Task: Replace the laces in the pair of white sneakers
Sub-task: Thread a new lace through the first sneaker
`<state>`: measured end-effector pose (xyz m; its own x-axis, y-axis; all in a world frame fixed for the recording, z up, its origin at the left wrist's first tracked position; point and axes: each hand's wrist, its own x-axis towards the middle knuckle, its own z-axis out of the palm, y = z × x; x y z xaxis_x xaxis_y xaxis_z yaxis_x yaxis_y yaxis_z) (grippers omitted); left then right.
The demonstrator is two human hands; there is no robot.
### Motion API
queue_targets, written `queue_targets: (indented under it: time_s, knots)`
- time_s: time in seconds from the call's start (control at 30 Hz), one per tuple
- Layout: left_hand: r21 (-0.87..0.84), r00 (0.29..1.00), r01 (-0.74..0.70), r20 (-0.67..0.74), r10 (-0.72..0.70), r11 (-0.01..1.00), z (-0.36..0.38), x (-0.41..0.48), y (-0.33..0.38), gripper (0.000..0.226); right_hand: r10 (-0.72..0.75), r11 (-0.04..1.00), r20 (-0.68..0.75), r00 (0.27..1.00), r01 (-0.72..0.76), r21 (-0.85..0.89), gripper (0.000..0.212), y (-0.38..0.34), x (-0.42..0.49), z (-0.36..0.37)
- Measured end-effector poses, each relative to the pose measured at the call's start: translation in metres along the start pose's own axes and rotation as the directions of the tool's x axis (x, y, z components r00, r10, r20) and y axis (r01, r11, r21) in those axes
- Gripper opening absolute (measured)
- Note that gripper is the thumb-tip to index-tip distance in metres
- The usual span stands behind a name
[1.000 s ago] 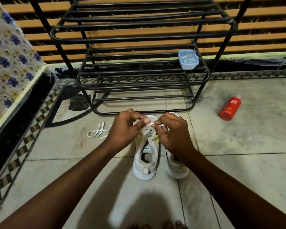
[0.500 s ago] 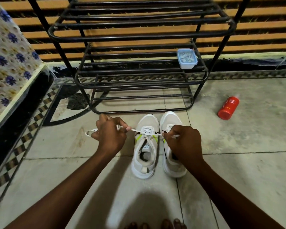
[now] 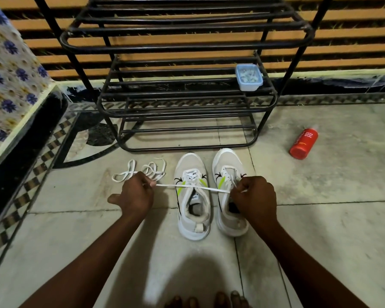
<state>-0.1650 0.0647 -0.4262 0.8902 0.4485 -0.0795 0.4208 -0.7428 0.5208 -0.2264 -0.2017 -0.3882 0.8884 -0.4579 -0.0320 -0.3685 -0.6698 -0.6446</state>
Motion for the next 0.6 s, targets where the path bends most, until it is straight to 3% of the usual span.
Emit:
queue_targets:
  time_s: [0.27,0.6]
  knots:
    - [0.012,0.996,0.089,0.024,-0.089,0.996,0.0088,-0.0013,-0.0087,0.02,0.019,0.997,-0.015,1.0,-0.021,-0.075,0.008,-0.0027,-0.0031,0.0053]
    - [0.049,0.997,0.08,0.017,-0.081,0.996,0.0053,-0.0038,-0.0073,0.016,0.057,0.995,0.018,0.998,-0.056,-0.08,0.006,-0.0002,0.0005,0.0057]
